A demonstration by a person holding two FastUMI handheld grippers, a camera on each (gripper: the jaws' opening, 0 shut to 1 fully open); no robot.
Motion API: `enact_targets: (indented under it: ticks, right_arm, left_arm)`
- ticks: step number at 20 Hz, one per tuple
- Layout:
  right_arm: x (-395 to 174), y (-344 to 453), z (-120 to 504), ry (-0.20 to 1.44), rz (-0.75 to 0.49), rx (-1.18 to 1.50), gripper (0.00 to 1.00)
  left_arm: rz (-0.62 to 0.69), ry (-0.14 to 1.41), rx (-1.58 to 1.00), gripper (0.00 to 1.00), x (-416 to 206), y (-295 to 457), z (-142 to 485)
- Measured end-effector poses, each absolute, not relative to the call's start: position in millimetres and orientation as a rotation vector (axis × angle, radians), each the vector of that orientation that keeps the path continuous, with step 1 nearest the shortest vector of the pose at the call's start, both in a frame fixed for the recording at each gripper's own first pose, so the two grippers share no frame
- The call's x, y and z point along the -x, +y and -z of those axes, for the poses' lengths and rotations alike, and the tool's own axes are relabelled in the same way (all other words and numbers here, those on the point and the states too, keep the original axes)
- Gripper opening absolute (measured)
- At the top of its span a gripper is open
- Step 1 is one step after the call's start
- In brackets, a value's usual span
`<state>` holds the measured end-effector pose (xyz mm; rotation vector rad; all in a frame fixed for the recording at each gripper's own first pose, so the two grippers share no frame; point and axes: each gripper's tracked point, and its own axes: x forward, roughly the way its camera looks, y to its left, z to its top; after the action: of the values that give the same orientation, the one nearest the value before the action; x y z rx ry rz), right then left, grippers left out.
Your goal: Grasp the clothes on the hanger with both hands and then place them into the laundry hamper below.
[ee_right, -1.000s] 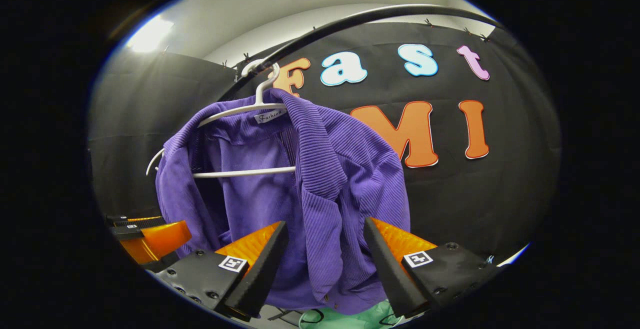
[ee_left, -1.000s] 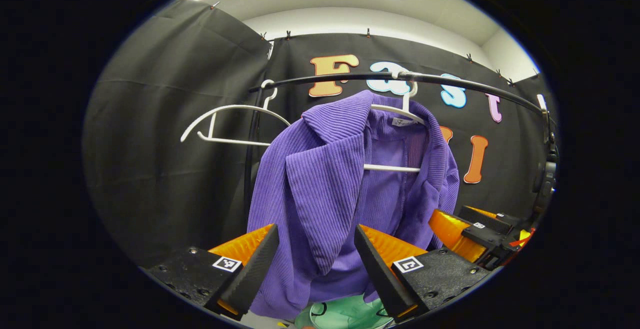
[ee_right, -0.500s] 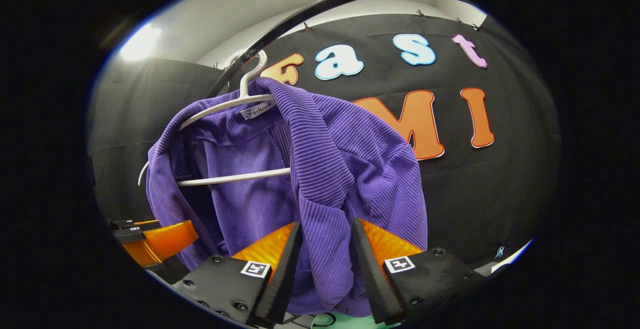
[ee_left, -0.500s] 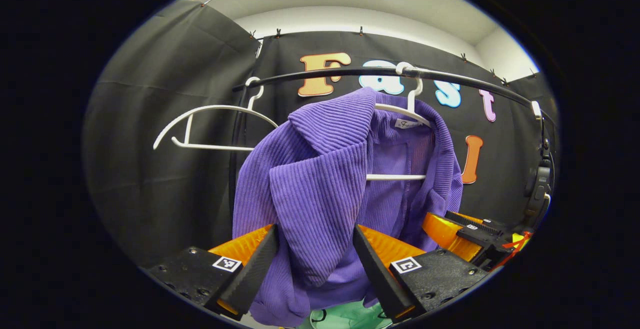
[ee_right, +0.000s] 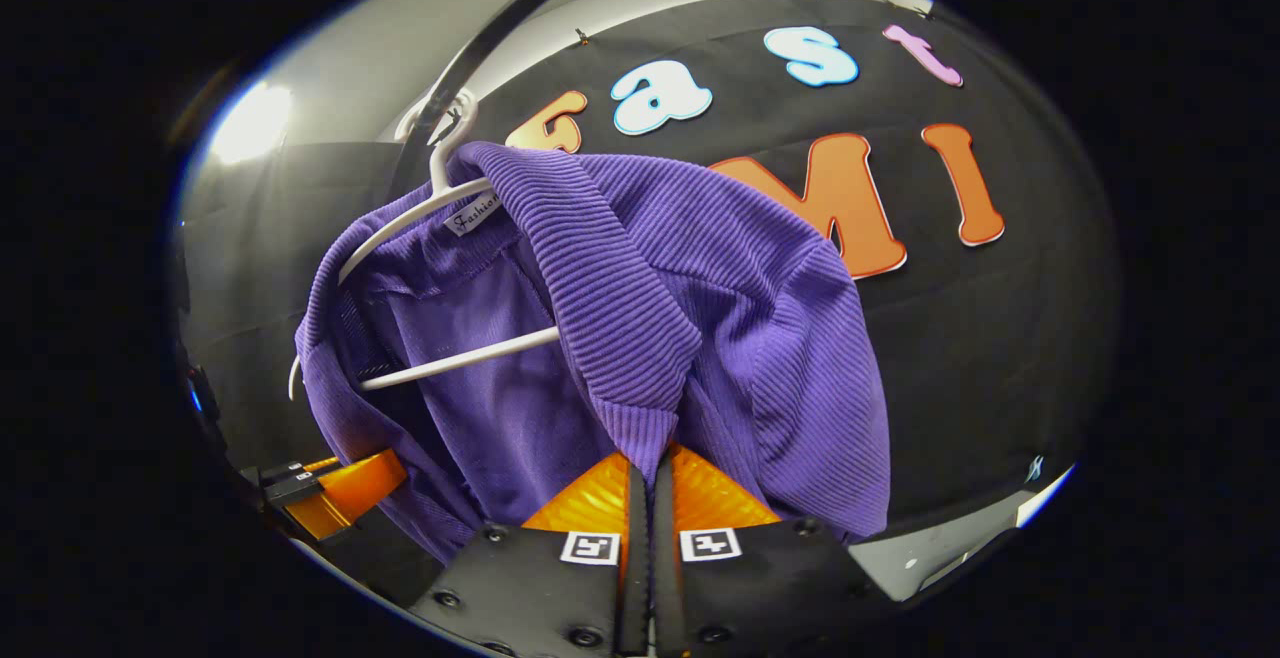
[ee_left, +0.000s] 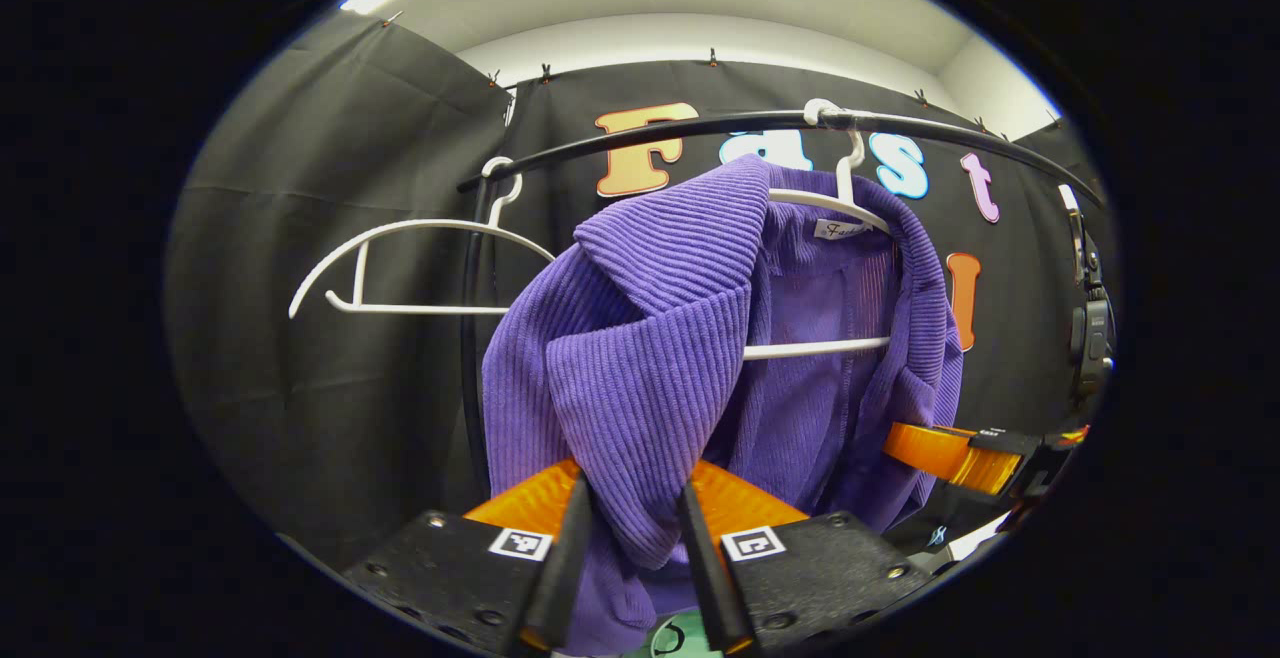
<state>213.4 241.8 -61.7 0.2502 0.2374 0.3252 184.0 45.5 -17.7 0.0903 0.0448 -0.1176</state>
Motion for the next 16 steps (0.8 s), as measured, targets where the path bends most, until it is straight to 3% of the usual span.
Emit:
enact_targets:
  ticks: [1,3,8,16]
  right_arm:
    - [-215,243,63,0.264,-0.344,-0.304,0.11]
    - [-220,235,61,0.312,-0.375,-0.405,0.11]
    - [-231,206,34,0.308,-0.476,-0.609,0.11]
    - [-236,166,-27,0.242,-0.602,-0.902,0.11]
  left_arm:
    - [0.096,0.047,-0.097,0.32,-182,51,16]
    - [0.119,0.068,-0.078,0.01,-179,57,13]
    - [0.234,0.094,-0.037,0.0,-157,51,-6]
    - [0.249,0.029,0.064,0.0,-145,70,-66]
